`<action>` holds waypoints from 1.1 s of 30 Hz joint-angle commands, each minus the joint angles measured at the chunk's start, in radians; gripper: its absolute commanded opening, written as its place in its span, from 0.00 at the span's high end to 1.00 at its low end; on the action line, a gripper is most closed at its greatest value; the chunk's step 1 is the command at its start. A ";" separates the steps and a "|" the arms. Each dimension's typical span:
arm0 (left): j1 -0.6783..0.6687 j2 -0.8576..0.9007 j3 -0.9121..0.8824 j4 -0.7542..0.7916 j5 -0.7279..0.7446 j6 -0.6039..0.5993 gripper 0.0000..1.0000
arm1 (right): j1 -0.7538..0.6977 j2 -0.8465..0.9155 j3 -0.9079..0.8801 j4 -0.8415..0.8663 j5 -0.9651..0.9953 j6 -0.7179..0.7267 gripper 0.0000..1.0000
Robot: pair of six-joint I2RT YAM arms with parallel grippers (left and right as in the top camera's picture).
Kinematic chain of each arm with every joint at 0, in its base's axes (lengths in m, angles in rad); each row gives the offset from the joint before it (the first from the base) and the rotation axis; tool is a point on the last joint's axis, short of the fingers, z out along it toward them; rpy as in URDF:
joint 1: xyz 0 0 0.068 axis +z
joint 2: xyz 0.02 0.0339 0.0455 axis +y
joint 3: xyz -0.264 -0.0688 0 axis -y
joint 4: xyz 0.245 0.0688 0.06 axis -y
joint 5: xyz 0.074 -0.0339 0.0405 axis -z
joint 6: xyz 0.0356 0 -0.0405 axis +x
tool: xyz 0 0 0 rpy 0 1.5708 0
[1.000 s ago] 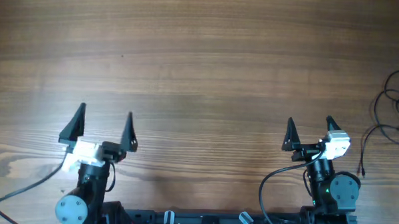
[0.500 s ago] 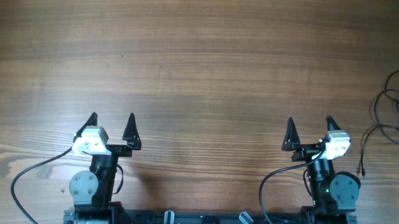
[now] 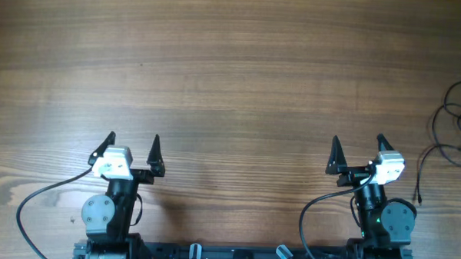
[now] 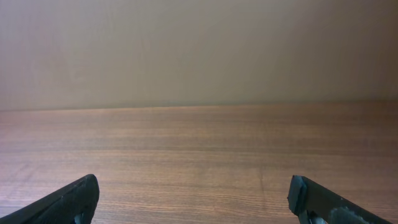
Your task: Untangle cables
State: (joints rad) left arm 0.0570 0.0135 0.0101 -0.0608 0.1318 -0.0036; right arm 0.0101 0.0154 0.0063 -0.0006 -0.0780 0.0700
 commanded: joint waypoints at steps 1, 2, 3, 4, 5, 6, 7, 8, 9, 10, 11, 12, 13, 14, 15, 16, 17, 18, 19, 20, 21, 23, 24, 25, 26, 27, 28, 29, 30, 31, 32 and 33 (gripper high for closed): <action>-0.008 -0.010 -0.004 0.000 0.070 0.109 0.00 | -0.005 -0.011 -0.001 0.003 -0.004 0.010 0.00; -0.008 -0.010 -0.004 0.000 0.069 0.103 0.00 | -0.005 -0.011 -0.001 0.003 -0.004 0.011 0.00; -0.008 -0.010 -0.004 0.000 0.069 0.100 0.00 | -0.005 -0.011 -0.001 0.003 -0.004 0.011 0.00; -0.008 -0.010 -0.004 0.000 0.069 0.084 0.00 | -0.005 -0.011 -0.001 0.003 -0.004 0.011 0.00; -0.008 -0.010 -0.004 0.000 0.065 0.071 0.00 | -0.005 -0.011 -0.001 0.003 -0.004 0.011 0.00; -0.008 -0.010 -0.004 0.000 0.065 0.071 0.00 | -0.005 -0.011 -0.001 0.003 -0.004 0.011 0.00; -0.008 -0.010 -0.004 0.000 0.065 0.071 0.00 | -0.005 -0.011 -0.001 0.003 -0.004 0.010 0.00; -0.008 -0.010 -0.004 0.000 0.065 0.071 0.00 | -0.005 -0.011 -0.001 0.003 -0.004 0.011 0.00; -0.008 -0.010 -0.004 0.001 0.065 0.071 0.00 | -0.005 -0.011 -0.001 0.003 -0.004 0.010 0.00; -0.008 -0.010 -0.004 0.001 0.065 0.071 0.00 | -0.005 -0.011 -0.001 0.003 -0.004 0.011 0.00; -0.008 -0.010 -0.004 0.001 0.065 0.071 0.00 | -0.005 -0.011 -0.001 0.003 -0.004 0.011 0.00; -0.008 -0.010 -0.004 0.001 0.065 0.071 0.00 | -0.005 -0.011 -0.001 0.003 -0.004 0.010 0.00; -0.008 -0.010 -0.004 0.001 0.065 0.071 0.00 | -0.005 -0.011 -0.001 0.003 -0.004 0.010 0.00; -0.008 -0.010 -0.004 0.001 0.065 0.071 0.00 | -0.005 -0.011 -0.001 0.003 -0.004 0.011 0.00; -0.008 -0.010 -0.004 0.001 0.065 0.071 0.00 | -0.005 -0.011 -0.001 0.003 -0.004 0.011 0.00; -0.008 -0.010 -0.004 0.001 0.065 0.071 0.01 | -0.005 -0.011 -0.001 0.003 -0.004 0.011 0.00; -0.008 -0.010 -0.004 0.001 0.065 0.071 0.00 | -0.005 -0.011 -0.001 0.003 -0.004 0.011 0.00; -0.008 -0.010 -0.004 0.000 0.065 0.071 0.00 | -0.005 -0.011 -0.001 0.003 -0.004 0.011 0.00; -0.008 -0.010 -0.004 0.001 0.065 0.071 0.00 | -0.005 -0.011 -0.001 0.003 -0.004 0.010 0.00; -0.008 -0.010 -0.004 0.001 0.065 0.071 0.00 | -0.005 -0.011 -0.001 0.003 -0.004 0.011 0.00; -0.008 -0.010 -0.004 0.001 0.065 0.071 0.00 | -0.005 -0.011 -0.001 0.003 -0.004 0.011 0.00; -0.008 -0.010 -0.004 0.000 0.065 0.071 0.00 | -0.005 -0.011 -0.001 0.003 -0.004 0.011 0.00; -0.008 -0.010 -0.004 0.001 0.065 0.071 0.00 | -0.005 -0.011 -0.001 0.003 -0.004 0.011 0.00; -0.008 -0.010 -0.004 0.001 0.065 0.071 0.00 | -0.005 -0.011 -0.001 0.003 -0.004 0.011 0.00; -0.008 -0.010 -0.004 0.001 0.065 0.071 0.00 | -0.005 -0.011 -0.001 0.003 -0.004 0.010 0.00; -0.008 -0.010 -0.004 0.001 0.065 0.071 0.00 | -0.005 -0.011 -0.001 0.003 -0.004 0.011 0.00; -0.008 -0.010 -0.004 0.001 0.065 0.071 0.00 | -0.005 -0.011 -0.001 0.003 -0.004 0.011 0.00; -0.008 -0.010 -0.004 0.000 0.065 0.071 0.00 | -0.005 -0.011 -0.001 0.003 -0.004 0.011 0.00; -0.008 -0.010 -0.004 0.001 0.065 0.071 0.00 | -0.005 -0.011 -0.001 0.003 -0.004 0.011 0.00; -0.008 -0.010 -0.004 0.001 0.065 0.071 0.00 | -0.005 -0.011 -0.001 0.003 -0.004 0.011 0.00; -0.008 -0.010 -0.004 0.001 0.065 0.071 0.00 | -0.005 -0.011 -0.001 0.003 -0.004 0.011 0.00; -0.008 -0.010 -0.004 0.001 0.065 0.071 0.00 | -0.005 -0.011 -0.001 0.003 -0.004 0.011 0.00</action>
State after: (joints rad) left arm 0.0570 0.0135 0.0101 -0.0566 0.1734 0.0662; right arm 0.0101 0.0154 0.0063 -0.0006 -0.0780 0.0704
